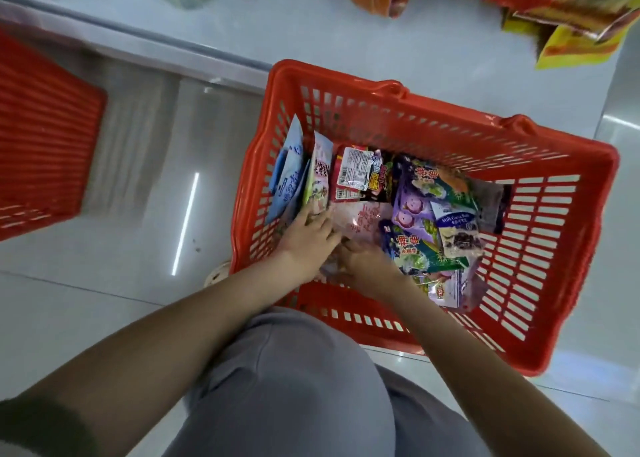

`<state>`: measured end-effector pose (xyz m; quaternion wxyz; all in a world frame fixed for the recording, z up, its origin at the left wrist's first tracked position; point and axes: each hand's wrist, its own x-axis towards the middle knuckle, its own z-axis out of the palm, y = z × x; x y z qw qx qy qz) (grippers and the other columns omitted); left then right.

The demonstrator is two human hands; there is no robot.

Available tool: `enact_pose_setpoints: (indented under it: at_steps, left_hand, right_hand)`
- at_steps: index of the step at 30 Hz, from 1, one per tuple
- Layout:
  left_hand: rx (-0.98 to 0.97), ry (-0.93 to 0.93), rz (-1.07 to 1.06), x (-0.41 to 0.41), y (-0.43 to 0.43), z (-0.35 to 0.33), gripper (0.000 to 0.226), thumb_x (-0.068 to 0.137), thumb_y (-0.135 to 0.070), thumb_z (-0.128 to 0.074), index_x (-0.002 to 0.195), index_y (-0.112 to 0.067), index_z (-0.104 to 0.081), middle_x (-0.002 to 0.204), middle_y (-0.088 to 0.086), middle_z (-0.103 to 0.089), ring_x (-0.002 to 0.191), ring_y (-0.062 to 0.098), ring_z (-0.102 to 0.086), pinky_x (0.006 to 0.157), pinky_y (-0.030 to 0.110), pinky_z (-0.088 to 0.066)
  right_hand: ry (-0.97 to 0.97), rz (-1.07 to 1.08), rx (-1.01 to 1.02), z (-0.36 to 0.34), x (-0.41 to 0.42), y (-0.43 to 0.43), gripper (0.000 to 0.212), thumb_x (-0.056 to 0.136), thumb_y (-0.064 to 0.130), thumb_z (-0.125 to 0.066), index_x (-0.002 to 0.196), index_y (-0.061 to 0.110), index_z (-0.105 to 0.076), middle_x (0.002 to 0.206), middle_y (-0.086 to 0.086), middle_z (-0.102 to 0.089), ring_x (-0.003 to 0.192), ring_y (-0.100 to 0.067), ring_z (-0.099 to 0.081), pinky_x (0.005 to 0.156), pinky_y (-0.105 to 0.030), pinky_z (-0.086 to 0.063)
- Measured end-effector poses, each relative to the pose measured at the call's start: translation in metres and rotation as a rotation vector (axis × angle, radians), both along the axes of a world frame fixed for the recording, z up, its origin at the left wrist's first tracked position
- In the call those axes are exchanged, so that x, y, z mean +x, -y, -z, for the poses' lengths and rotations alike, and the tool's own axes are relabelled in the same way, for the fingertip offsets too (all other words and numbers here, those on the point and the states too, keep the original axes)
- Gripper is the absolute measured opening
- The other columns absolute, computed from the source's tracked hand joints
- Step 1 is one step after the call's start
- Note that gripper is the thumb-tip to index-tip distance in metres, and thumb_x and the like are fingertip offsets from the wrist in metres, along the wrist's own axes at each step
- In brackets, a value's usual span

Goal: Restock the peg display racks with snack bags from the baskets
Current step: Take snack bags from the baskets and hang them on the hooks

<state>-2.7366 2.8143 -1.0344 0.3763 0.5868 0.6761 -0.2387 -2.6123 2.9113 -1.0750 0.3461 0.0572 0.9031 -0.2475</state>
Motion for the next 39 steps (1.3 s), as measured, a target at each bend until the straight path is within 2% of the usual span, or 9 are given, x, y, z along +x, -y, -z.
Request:
enact_pose_setpoints:
  at_steps: [3, 8, 13, 18, 20, 24, 28, 32, 39]
  left_hand:
    - [-0.139, -0.007, 0.036, 0.003, 0.004, 0.016, 0.069, 0.095, -0.045, -0.049, 0.151, -0.016, -0.022, 0.158, 0.008, -0.022, 0.148, 0.029, -0.004, 0.116, 0.055, 0.004]
    - [-0.137, -0.021, 0.103, 0.012, 0.001, 0.026, 0.057, 0.094, -0.039, -0.055, 0.146, -0.021, -0.038, 0.155, 0.007, -0.032, 0.148, 0.03, -0.006, 0.107, 0.066, 0.015]
    - [-0.144, -0.12, 0.222, 0.012, 0.013, 0.032, 0.057, 0.083, -0.024, -0.069, 0.137, -0.017, -0.051, 0.143, 0.006, -0.049, 0.145, 0.033, -0.019, 0.101, 0.066, 0.02]
    - [-0.106, -0.01, 0.021, 0.0, 0.003, 0.01, 0.022, 0.091, -0.007, -0.053, 0.107, -0.008, -0.069, 0.111, 0.006, -0.068, 0.12, 0.03, -0.052, 0.116, 0.045, -0.018]
    - [-0.021, 0.08, -0.233, -0.014, 0.0, -0.026, 0.027, 0.091, -0.004, -0.049, 0.113, -0.006, -0.065, 0.114, 0.01, -0.064, 0.112, 0.03, -0.054, 0.094, 0.036, -0.039]
    - [0.261, 0.13, -0.329, -0.04, 0.002, -0.131, 0.033, 0.097, -0.03, -0.05, 0.127, -0.017, -0.053, 0.109, 0.007, -0.065, 0.098, 0.027, -0.063, 0.066, 0.029, -0.039]
    - [0.283, 0.216, -0.585, -0.073, 0.01, -0.259, 0.035, 0.101, -0.035, -0.042, 0.129, -0.019, -0.056, 0.111, 0.013, -0.065, 0.102, 0.031, -0.061, 0.068, 0.03, -0.038]
    - [0.242, 0.421, -0.917, -0.111, 0.038, -0.385, 0.033, 0.098, -0.035, -0.05, 0.087, -0.006, -0.062, 0.08, 0.012, -0.058, 0.092, 0.031, -0.058, 0.066, 0.031, -0.031]
    - [0.462, 0.539, -1.168, -0.185, 0.068, -0.579, 0.055, 0.087, -0.049, -0.061, 0.097, 0.005, -0.066, 0.102, 0.023, -0.068, 0.088, 0.019, -0.061, 0.088, 0.041, -0.045]
  right_hand:
    - [0.133, -0.074, 0.044, 0.004, 0.007, -0.002, 0.056, 0.098, 0.043, -0.045, 0.144, 0.014, -0.032, 0.142, -0.009, -0.046, 0.127, -0.029, -0.046, 0.099, -0.04, -0.04]
    - [0.048, -0.299, 0.163, 0.0, 0.003, 0.009, 0.043, 0.1, 0.019, -0.04, 0.14, 0.009, -0.029, 0.122, -0.011, -0.061, 0.096, -0.027, -0.066, 0.075, -0.035, -0.052]
    - [0.081, -0.372, 0.283, -0.013, -0.005, 0.004, 0.054, 0.095, 0.005, -0.048, 0.144, 0.009, -0.026, 0.121, -0.012, -0.059, 0.102, -0.028, -0.063, 0.087, -0.036, -0.052]
    - [0.17, -0.236, 0.339, -0.044, -0.012, -0.021, 0.047, 0.093, 0.005, -0.052, 0.137, 0.012, -0.038, 0.118, -0.007, -0.061, 0.106, -0.023, -0.061, 0.095, -0.033, -0.05]
    - [0.037, -0.177, 0.374, -0.08, -0.018, -0.023, 0.059, 0.085, 0.006, -0.065, 0.138, 0.01, -0.04, 0.117, -0.008, -0.063, 0.108, -0.024, -0.06, 0.096, -0.034, -0.047]
    - [-0.428, -0.023, 0.326, -0.182, -0.043, -0.015, 0.047, 0.05, -0.011, -0.073, 0.094, 0.004, -0.069, 0.076, -0.011, -0.069, 0.07, -0.027, -0.067, 0.062, -0.036, -0.056]
    - [-0.605, 0.203, 0.131, -0.308, -0.082, -0.017, 0.03, 0.069, -0.008, -0.065, 0.097, 0.002, -0.064, 0.085, -0.013, -0.064, 0.08, -0.031, -0.061, 0.065, -0.035, -0.05]
    - [-0.347, 0.832, -0.281, -0.442, -0.12, -0.027, 0.019, 0.087, 0.005, -0.065, 0.102, 0.015, -0.059, 0.094, -0.005, -0.065, 0.089, -0.019, -0.059, 0.077, -0.024, -0.044]
    - [-0.347, 0.768, -0.358, -0.649, -0.201, -0.02, 0.011, 0.093, 0.012, -0.061, 0.103, 0.008, -0.065, 0.094, 0.003, -0.058, 0.095, -0.017, -0.056, 0.089, -0.03, -0.045]
